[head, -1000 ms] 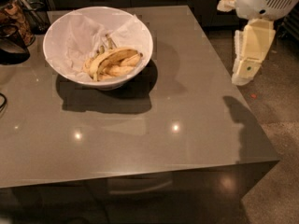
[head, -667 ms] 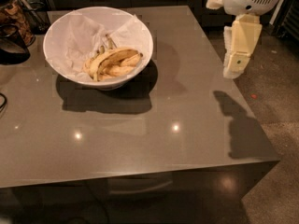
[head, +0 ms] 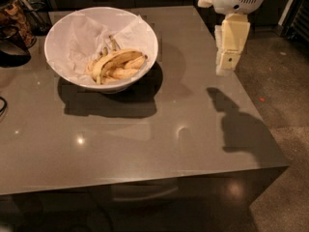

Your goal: Pick banana from white bowl

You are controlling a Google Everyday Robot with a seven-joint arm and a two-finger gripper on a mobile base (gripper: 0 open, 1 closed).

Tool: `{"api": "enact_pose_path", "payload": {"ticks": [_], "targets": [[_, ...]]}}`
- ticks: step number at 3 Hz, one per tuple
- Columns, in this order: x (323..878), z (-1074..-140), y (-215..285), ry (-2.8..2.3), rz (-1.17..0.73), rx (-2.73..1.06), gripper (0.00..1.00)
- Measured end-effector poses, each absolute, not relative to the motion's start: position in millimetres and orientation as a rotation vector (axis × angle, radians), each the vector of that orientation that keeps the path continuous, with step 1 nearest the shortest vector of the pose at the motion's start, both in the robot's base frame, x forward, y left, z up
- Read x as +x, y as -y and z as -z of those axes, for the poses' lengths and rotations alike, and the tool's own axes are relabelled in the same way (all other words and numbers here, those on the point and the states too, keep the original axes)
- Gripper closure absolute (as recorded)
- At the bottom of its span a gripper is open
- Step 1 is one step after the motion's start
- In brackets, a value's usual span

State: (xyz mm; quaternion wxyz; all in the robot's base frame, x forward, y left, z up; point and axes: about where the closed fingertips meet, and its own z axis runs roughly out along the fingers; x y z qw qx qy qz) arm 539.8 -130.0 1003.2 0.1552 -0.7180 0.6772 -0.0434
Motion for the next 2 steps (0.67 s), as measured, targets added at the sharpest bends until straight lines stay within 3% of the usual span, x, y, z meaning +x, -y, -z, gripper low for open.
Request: {"api": "enact_pose_path", "payload": {"ticks": [2], "targets": [[587.5, -1026.8, 75.6, -1.796, 0.130, -2.104, 0.00]]}}
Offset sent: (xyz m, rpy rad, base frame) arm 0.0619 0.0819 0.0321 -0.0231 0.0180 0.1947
